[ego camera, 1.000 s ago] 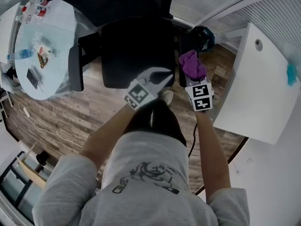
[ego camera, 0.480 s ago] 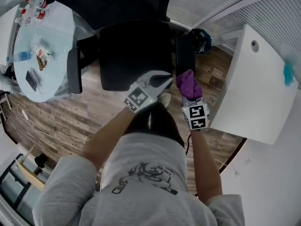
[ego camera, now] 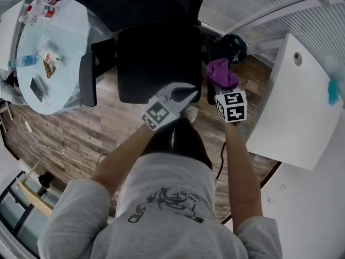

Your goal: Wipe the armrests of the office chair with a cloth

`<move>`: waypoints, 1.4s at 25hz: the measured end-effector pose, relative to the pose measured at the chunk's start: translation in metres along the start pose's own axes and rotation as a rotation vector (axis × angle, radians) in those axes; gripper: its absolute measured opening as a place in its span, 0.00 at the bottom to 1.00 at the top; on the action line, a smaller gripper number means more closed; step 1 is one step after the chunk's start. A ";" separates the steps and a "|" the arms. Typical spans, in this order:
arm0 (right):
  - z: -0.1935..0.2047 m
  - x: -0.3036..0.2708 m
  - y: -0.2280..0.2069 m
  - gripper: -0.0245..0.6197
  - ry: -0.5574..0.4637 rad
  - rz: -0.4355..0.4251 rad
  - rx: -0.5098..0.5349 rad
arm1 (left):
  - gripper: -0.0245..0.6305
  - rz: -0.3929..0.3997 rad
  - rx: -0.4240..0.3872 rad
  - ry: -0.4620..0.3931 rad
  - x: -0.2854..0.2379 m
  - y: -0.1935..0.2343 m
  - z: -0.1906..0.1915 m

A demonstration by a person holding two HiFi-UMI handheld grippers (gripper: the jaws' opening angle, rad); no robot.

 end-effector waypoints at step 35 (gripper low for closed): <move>0.034 0.038 0.023 0.09 -0.015 0.011 0.020 | 0.04 -0.003 -0.008 -0.019 0.001 0.002 -0.009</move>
Point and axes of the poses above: the fingertips, and each gripper's own axes: x backward along the fingers, y to its left, z out of its underside, the point moved 4 cm from there along x, backward along the fingers, and after that the axes turned 7 degrees about z, right-handed, at the moved point
